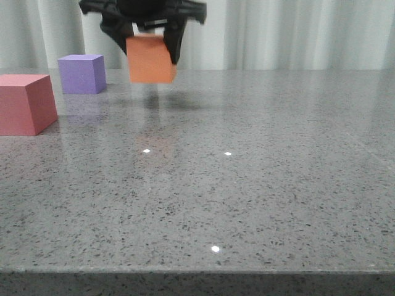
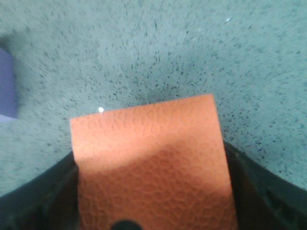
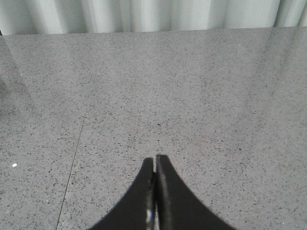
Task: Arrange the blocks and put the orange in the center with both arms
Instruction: 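Lift the orange cube and carry it beside the pink and purple cubes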
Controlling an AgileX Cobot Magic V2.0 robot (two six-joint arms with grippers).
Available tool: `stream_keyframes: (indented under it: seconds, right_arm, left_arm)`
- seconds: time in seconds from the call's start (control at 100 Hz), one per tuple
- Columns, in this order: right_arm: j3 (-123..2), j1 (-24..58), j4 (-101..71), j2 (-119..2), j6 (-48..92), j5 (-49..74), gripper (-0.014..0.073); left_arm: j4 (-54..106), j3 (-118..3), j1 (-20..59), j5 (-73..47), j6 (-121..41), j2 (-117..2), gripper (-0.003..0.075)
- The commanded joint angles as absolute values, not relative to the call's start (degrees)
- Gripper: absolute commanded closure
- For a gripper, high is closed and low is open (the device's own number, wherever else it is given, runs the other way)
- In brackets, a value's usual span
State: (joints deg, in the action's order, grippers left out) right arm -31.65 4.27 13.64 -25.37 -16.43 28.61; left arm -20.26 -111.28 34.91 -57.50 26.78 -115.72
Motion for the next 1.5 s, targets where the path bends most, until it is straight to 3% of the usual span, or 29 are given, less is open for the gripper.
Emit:
stream_keyframes:
  seconds: [0.0,0.5,0.95,1.49]
  right_arm:
    - [-33.1,3.9,15.0,-25.6,-16.4,24.9,0.0662]
    - [-33.1,3.9,15.0,-25.6,-16.4,24.9,0.0662]
    - [-33.1,3.9,15.0,-25.6,-16.4,24.9,0.0662]
    - [-33.1,3.9,15.0,-25.6,-16.4,24.9,0.0662]
  left_arm:
    - [-21.7,-113.3,34.8,-56.7,24.3,-109.5,0.035]
    - [-20.5,-108.7,26.0,-59.2,16.9,-100.8,0.035]
    - [-9.9,-96.2,15.6,-48.9,9.8,-99.3,0.035]
    - [-8.4,-93.0,14.8,-41.5,6.8,-99.4,0.035]
